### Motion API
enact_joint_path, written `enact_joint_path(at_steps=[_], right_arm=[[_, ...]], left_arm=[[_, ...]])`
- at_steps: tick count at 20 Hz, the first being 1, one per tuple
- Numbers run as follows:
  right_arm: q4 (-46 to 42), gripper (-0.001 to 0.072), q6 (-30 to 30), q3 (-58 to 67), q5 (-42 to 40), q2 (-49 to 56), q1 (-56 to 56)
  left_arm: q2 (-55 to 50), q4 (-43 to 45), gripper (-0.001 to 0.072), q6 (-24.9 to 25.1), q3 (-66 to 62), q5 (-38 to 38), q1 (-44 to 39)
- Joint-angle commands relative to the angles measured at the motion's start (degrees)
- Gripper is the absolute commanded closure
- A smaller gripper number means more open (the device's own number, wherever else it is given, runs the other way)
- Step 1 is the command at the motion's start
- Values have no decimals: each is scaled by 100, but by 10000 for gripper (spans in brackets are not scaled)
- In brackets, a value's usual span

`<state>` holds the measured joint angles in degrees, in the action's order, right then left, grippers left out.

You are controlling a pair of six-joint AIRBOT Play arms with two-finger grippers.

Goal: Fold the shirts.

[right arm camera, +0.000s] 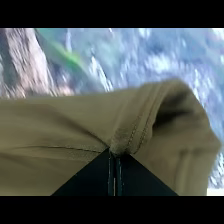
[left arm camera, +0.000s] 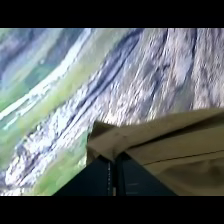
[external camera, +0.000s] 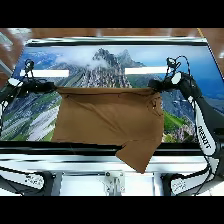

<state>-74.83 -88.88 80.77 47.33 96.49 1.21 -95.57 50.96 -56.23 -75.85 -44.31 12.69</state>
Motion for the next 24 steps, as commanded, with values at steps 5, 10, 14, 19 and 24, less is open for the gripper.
enact_joint_path(at_steps=[5, 10, 14, 19, 24], right_arm=[[-872, 639, -861, -236, 2291, -59, 83], [-837, 607, -1025, -415, 2234, -76, 83], [-920, 116, -595, -404, 2310, -595, -13], [-2277, 120, -103, -623, 3794, -1788, -643], [-291, 119, 614, -3174, 3193, -3488, -2205]], left_arm=[[-122, 551, 665, -332, -81, -1453, -125], [-361, 822, 585, -1305, -85, -1805, -190], [-332, 868, 288, -1423, -549, -2621, 7], [96, 1331, 288, -1655, -949, -4212, 807], [1384, 1126, -10, -1298, 1860, -3869, 1827]])
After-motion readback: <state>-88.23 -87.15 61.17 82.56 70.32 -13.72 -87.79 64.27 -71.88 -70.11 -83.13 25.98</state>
